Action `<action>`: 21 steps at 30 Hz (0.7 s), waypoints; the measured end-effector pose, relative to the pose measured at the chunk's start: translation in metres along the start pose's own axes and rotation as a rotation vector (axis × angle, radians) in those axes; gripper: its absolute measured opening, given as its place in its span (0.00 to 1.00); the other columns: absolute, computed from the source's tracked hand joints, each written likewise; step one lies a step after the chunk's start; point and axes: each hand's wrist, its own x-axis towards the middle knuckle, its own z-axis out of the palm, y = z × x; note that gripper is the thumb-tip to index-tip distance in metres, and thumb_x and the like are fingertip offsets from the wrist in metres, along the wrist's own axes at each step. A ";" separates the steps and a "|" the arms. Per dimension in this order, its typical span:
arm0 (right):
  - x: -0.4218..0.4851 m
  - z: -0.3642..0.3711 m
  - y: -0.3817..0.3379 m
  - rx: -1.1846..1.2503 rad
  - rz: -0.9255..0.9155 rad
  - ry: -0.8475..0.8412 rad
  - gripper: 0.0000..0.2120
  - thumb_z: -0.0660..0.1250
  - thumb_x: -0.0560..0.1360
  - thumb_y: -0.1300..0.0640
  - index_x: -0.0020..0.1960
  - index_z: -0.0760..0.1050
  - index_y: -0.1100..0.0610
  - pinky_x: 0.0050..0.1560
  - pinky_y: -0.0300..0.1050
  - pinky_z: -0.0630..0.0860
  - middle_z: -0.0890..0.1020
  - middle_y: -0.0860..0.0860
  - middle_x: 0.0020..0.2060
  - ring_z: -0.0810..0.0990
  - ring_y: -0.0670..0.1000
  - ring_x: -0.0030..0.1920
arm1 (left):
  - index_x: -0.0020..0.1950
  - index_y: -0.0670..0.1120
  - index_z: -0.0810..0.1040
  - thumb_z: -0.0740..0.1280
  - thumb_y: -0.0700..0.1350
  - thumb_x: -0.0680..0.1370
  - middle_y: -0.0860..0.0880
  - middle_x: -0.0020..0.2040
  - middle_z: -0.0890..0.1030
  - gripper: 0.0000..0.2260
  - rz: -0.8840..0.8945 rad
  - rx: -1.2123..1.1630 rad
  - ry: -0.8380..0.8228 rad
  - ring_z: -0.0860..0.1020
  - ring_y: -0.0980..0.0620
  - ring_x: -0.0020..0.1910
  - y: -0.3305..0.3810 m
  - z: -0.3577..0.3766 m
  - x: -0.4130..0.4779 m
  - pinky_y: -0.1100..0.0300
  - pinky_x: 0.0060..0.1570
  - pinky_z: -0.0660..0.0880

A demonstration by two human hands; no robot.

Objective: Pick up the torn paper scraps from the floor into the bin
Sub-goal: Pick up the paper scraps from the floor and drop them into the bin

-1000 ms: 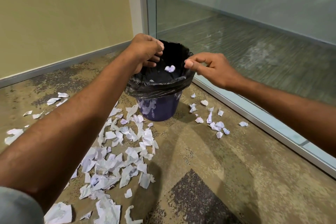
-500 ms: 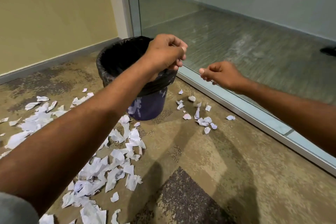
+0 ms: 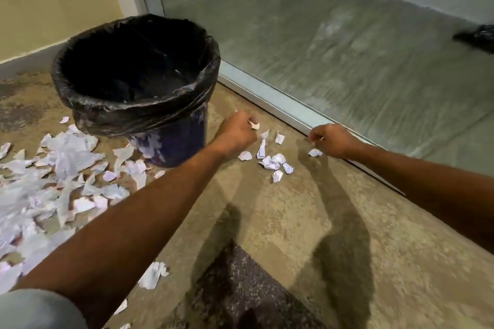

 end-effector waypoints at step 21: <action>0.005 0.051 -0.001 0.378 0.046 -0.100 0.15 0.80 0.74 0.45 0.48 0.84 0.56 0.44 0.48 0.79 0.88 0.53 0.41 0.84 0.48 0.38 | 0.67 0.52 0.78 0.79 0.50 0.74 0.48 0.68 0.77 0.23 -0.010 0.371 0.057 0.76 0.43 0.67 -0.082 0.057 0.047 0.49 0.63 0.77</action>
